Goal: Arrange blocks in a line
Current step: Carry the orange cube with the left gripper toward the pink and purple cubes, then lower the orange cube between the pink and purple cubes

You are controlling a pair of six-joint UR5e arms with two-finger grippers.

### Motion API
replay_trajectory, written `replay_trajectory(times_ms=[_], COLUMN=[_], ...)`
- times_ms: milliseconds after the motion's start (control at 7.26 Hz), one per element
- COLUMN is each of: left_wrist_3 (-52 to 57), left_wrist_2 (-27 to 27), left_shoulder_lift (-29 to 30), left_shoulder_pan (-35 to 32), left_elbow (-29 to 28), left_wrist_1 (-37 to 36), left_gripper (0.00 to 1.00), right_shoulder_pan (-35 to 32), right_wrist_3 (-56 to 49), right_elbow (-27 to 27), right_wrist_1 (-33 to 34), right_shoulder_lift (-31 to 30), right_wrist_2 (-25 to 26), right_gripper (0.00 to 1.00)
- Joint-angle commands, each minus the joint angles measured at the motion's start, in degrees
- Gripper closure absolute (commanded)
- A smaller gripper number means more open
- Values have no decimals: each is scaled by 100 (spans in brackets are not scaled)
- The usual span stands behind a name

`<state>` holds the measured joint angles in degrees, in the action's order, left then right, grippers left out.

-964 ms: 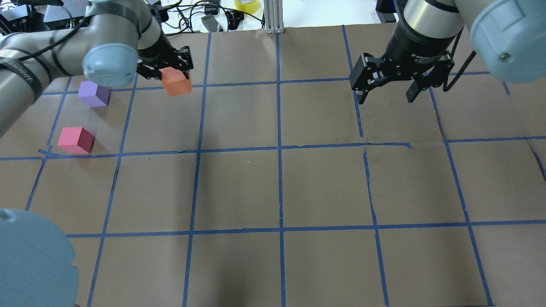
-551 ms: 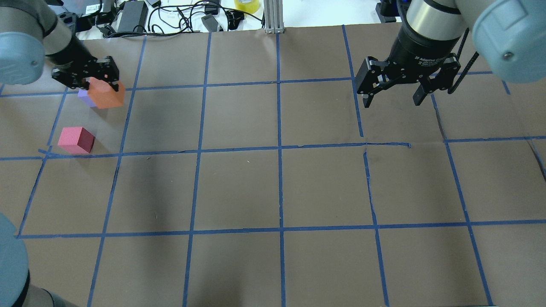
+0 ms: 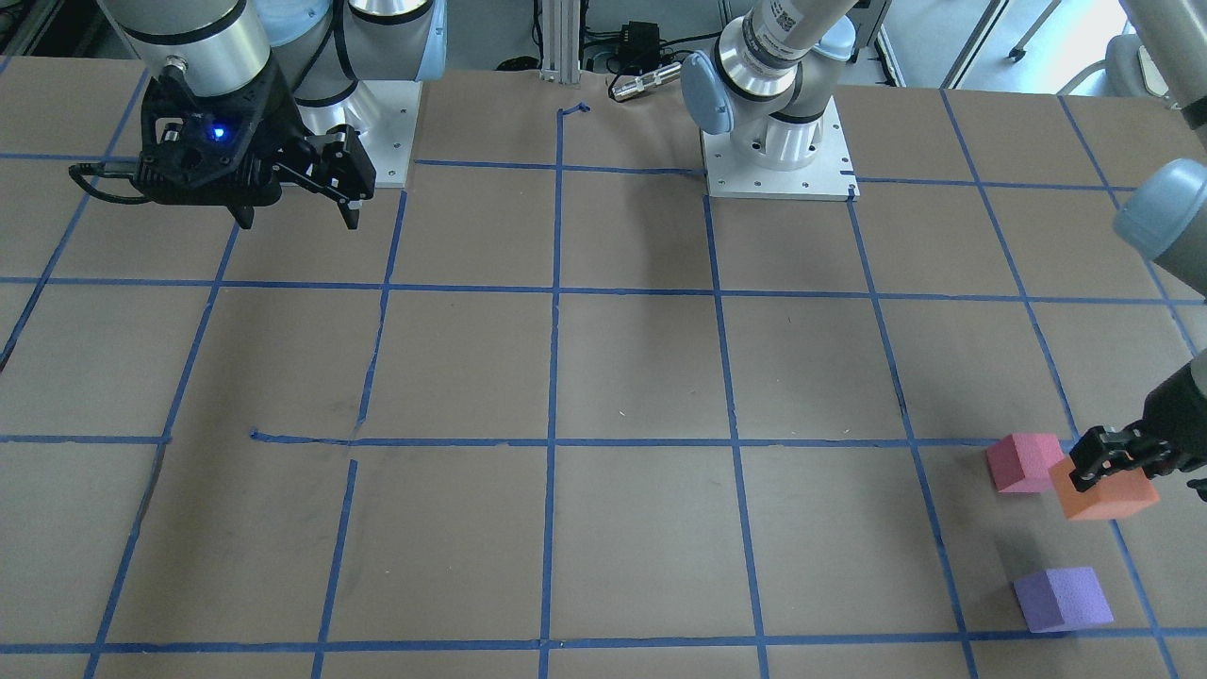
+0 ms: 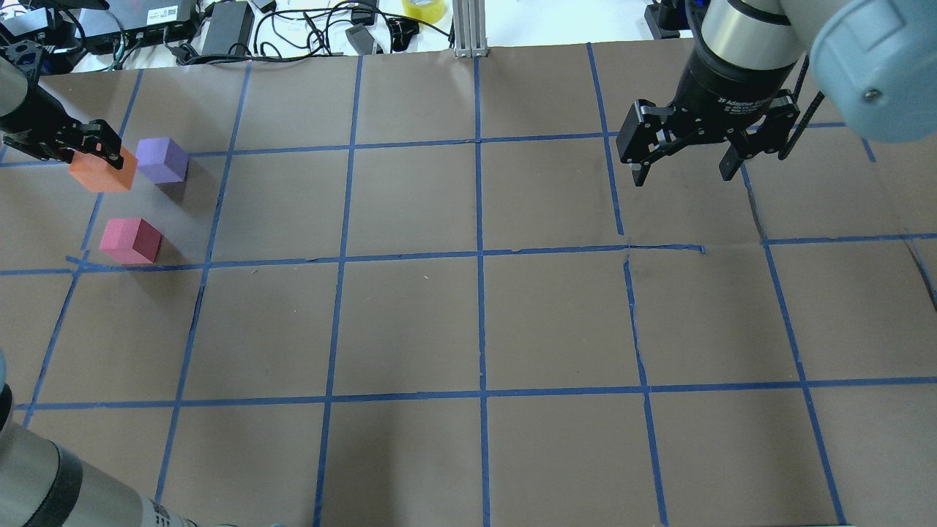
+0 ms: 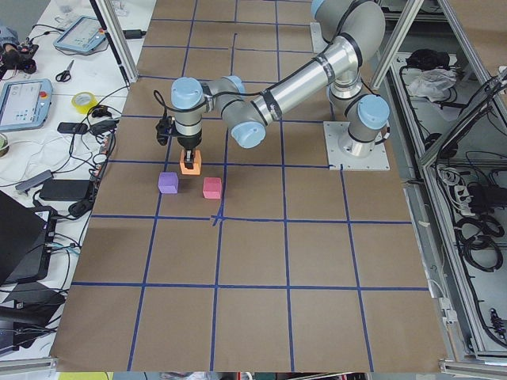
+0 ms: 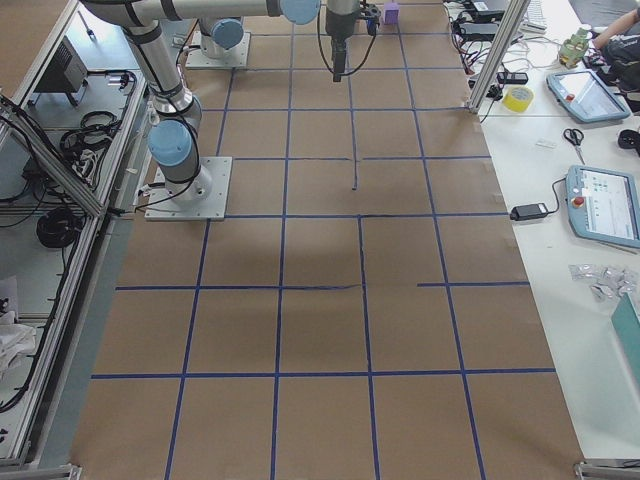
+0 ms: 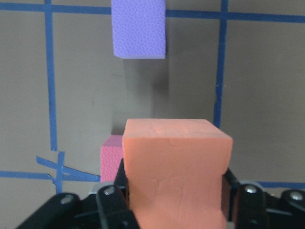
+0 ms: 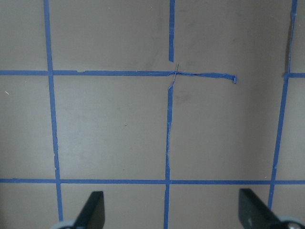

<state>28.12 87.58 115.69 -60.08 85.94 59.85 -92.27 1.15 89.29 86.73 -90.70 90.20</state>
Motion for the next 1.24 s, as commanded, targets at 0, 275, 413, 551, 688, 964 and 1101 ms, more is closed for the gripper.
replay_trajectory(times_ms=[0, 275, 413, 551, 688, 964, 1101], left_wrist_3=[71, 71, 62, 53, 62, 237, 246], left_wrist_2=[-126, -188, -476, -470, -444, -470, -488], left_shoulder_lift=[453, 498, 559, 603, 604, 630, 656], left_shoulder_pan=[23, 32, 58, 58, 75, 285, 287], left_elbow=[-165, -174, -131, -139, -156, -130, -121], left_wrist_1=[-298, -298, -298, -298, -298, -298, -298], left_gripper=[100, 100, 100, 100, 100, 100, 100], right_shoulder_pan=[-2, 7, -2, 7, 7, 7, 7], right_wrist_3=[0, -18, -9, -53, -18, 0, 0], right_elbow=[0, 0, 0, 0, 0, 0, 0], right_wrist_1=[1, 10, 10, 28, 37, 80, 81], right_shoulder_lift=[0, 17, 26, 35, 44, 18, 26], right_wrist_2=[-2, -3, -37, -46, -47, 14, 15], right_gripper=[0, 0, 0, 0, 0, 0, 0])
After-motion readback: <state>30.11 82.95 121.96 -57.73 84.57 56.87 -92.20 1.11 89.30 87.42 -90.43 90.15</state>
